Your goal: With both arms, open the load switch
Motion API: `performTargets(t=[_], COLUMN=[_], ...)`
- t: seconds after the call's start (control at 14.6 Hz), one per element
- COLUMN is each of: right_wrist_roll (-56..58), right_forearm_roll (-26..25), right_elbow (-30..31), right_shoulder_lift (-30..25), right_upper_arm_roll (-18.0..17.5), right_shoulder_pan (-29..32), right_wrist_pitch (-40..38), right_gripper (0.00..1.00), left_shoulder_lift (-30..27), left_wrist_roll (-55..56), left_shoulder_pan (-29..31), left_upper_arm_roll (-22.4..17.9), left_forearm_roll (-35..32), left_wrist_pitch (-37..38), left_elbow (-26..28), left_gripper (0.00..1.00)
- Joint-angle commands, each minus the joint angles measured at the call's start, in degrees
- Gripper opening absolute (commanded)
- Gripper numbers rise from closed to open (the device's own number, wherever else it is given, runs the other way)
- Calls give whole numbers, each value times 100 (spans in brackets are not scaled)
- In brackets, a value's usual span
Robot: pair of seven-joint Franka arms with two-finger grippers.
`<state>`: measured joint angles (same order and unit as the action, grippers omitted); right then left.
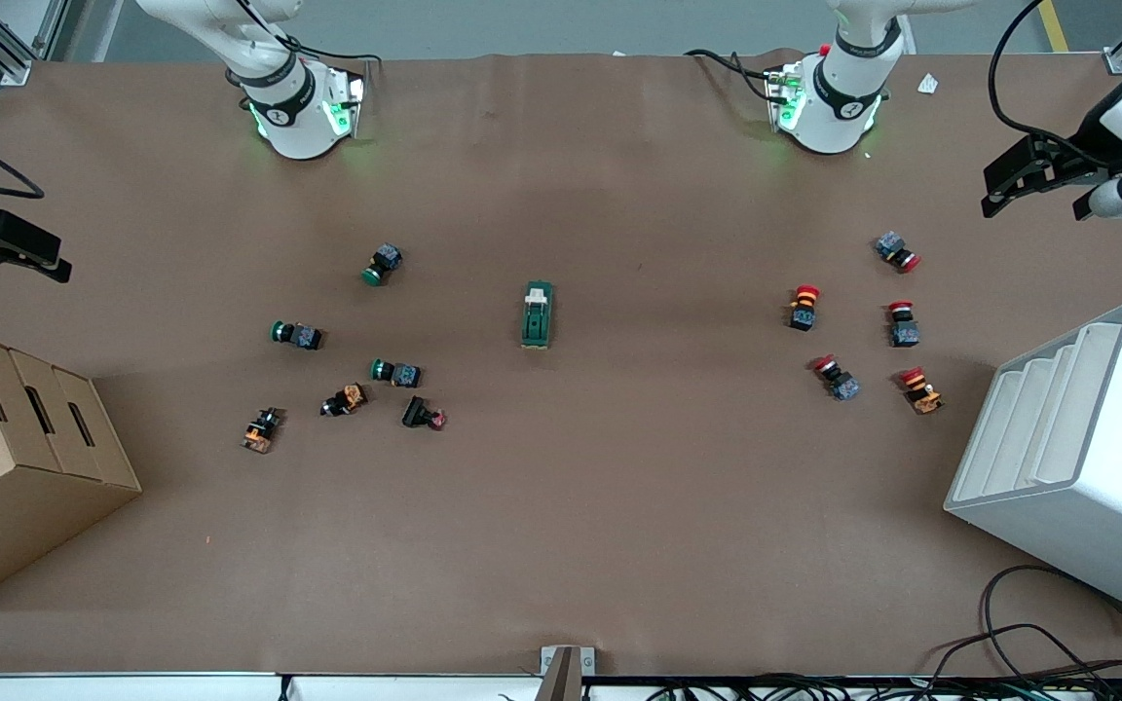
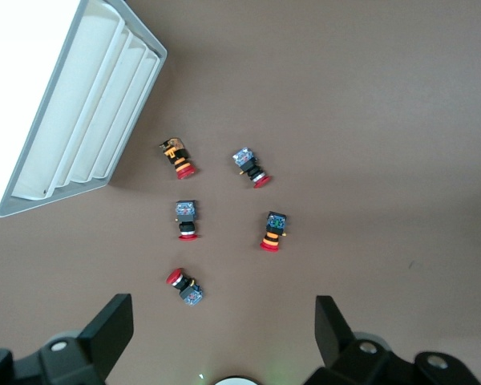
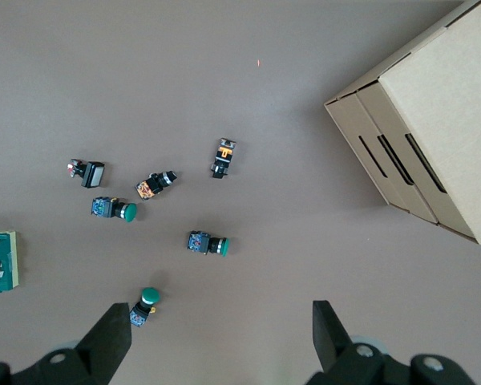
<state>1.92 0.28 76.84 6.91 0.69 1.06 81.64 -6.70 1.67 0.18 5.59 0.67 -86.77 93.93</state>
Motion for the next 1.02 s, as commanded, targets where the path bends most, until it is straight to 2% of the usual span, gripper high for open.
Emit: performTargets(t=[0.0,0.27,0.48,0.96], right_wrist_roll=[89,81,90,107], right_forearm_roll=[104,51,51,33], right_elbow=[59,225,787,1157], right_shoulder_lift=[-76,-189,-707,-1236], right_upper_arm_roll=[-60,-52,-60,-78], right_shoulder_pan=[131,166,149,-27], right_wrist_pitch=[-69,-175,-69,-87], right_gripper=[100,100,100,100], left_shoulder_lift=[-86,-59,2,125], left_wrist_roll=[-79,-88,-97,-88], left_shoulder_pan=[-412,-413,-352,-387], left_upper_arm_roll=[-374,-340,-340,-340], left_forearm_roll=[82,82,100,47], left_wrist_pitch=[-77,-50,-24,-24], left_elbow=[108,126,47,-85], left_gripper=[100,100,100,100])
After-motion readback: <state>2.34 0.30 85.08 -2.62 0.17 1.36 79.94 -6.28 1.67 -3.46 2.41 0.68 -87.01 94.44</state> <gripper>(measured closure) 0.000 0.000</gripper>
